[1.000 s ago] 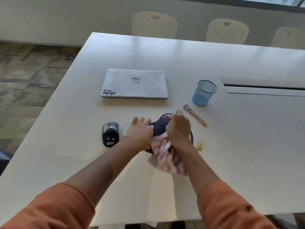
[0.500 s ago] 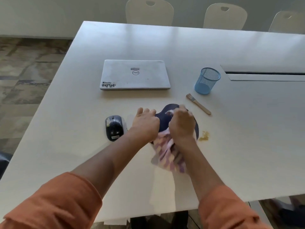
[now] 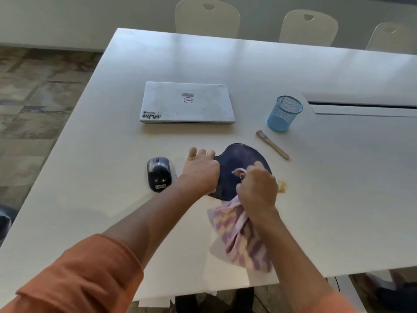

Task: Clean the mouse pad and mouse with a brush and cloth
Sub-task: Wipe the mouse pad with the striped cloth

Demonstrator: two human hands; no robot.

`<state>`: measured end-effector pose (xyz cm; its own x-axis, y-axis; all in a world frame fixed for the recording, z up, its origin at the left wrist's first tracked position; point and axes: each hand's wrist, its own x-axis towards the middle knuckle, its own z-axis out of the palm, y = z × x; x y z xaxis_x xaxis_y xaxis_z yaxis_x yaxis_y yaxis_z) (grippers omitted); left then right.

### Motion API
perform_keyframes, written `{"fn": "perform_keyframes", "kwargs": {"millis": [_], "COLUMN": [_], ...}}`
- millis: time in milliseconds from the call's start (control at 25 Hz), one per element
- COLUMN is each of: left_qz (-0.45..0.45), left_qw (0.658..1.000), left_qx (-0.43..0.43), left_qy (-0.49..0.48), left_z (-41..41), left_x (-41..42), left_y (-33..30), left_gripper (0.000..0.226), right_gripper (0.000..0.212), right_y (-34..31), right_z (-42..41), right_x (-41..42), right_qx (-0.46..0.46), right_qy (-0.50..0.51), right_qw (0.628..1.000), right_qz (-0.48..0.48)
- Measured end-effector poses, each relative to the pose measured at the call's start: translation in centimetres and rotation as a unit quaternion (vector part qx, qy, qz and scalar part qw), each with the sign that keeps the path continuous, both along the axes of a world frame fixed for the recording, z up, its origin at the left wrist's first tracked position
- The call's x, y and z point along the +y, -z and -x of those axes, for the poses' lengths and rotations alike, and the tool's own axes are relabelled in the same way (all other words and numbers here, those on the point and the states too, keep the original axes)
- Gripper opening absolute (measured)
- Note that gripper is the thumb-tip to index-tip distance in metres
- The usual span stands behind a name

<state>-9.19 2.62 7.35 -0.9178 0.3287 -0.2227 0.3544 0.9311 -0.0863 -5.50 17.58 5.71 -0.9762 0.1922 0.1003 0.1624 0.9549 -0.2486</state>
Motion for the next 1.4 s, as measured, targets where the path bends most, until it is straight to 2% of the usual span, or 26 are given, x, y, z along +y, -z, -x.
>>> {"fn": "perform_keyframes", "kwargs": {"millis": [80,200,280,440,680,880,1000,1120,1280,1400], "left_qz": [-0.002,-0.004,-0.007,-0.009,-0.005,-0.019,-0.037,-0.021,-0.024,-0.027], "left_qw": [1.0,1.0,1.0,1.0,1.0,0.999,0.999,0.999,1.0,0.999], "left_qx": [0.015,0.024,0.023,0.015,0.023,0.029,0.024,0.025,0.018,0.024], "left_qy": [0.013,0.011,0.011,0.009,0.016,0.002,0.0,0.011,0.006,-0.001], "left_z": [0.1,0.2,0.3,0.5,0.4,0.3,0.5,0.4,0.5,0.5], "left_x": [0.2,0.3,0.3,-0.1,-0.2,-0.1,-0.2,-0.2,-0.3,-0.2], "left_y": [0.1,0.2,0.3,0.8,0.6,1.1,1.4,1.1,1.2,1.5], "left_gripper": [0.024,0.022,0.02,0.024,0.023,0.024,0.02,0.03,0.029,0.024], "right_gripper": [0.022,0.019,0.017,0.02,0.016,0.022,0.021,0.016,0.023,0.026], "right_y": [-0.7,-1.6,-0.8,1.0,-0.9,0.8,-0.2,-1.2,0.1,1.2], "right_z": [4.1,7.6,6.4,1.9,7.9,3.2,6.3,9.3,6.2,4.9], "right_x": [-0.6,-1.8,-0.9,0.4,-0.6,0.9,-0.6,-1.3,-0.3,0.1], "right_qx": [0.014,-0.01,-0.005,0.021,-0.003,0.025,0.019,-0.016,0.01,0.012], "right_qy": [0.031,-0.007,-0.007,0.062,-0.013,0.09,0.024,-0.035,0.102,0.11], "right_qw": [0.999,0.999,0.999,0.997,1.0,0.996,0.999,0.999,0.995,0.994], "right_qz": [0.019,0.049,0.035,0.028,0.026,0.008,-0.011,-0.001,0.021,0.025]}}
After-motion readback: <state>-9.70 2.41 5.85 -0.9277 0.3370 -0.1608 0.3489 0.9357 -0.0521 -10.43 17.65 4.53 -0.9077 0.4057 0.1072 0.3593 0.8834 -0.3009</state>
